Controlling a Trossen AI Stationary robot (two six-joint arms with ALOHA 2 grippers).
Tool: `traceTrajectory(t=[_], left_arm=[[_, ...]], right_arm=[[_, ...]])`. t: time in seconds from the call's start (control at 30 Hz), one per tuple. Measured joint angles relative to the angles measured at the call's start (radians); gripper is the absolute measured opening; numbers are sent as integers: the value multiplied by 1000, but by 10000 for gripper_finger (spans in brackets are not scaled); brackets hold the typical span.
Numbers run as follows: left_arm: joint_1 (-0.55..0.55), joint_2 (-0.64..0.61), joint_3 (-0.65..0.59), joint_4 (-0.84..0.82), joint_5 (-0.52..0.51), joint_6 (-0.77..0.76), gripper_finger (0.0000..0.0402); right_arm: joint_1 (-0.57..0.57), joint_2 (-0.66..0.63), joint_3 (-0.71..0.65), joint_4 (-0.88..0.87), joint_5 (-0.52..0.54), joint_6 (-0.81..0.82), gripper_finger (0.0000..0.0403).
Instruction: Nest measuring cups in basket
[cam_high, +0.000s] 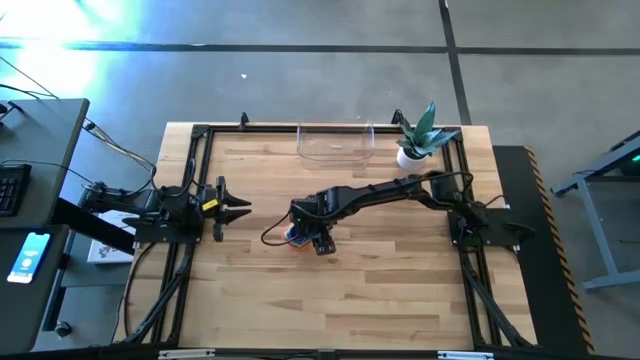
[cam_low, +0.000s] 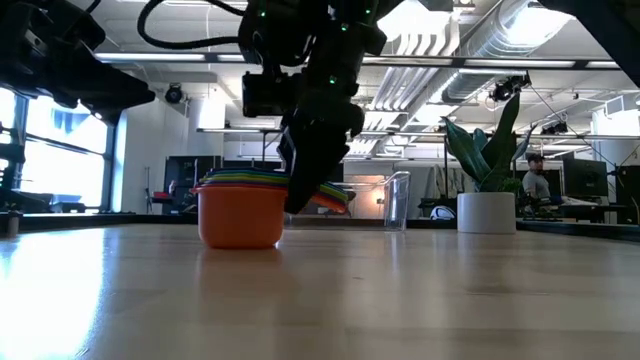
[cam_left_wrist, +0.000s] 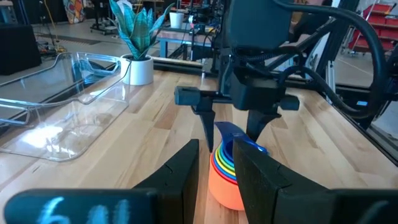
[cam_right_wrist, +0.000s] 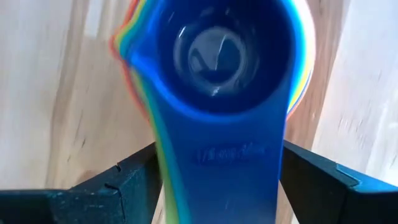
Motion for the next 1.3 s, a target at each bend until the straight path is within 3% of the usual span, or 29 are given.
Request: traceTrajectory(t=[0.27, 0.7, 1.3], left_arm=[[0, 0, 0, 0, 1, 0, 90], [0, 0, 0, 0, 3, 0, 90], [0, 0, 0, 0, 3, 0, 90]], right_arm=[[0, 17, 0, 3, 8, 11, 263], [-1, 16, 0, 6, -11, 53, 136], [-1, 16, 0, 6, 9, 73, 126]])
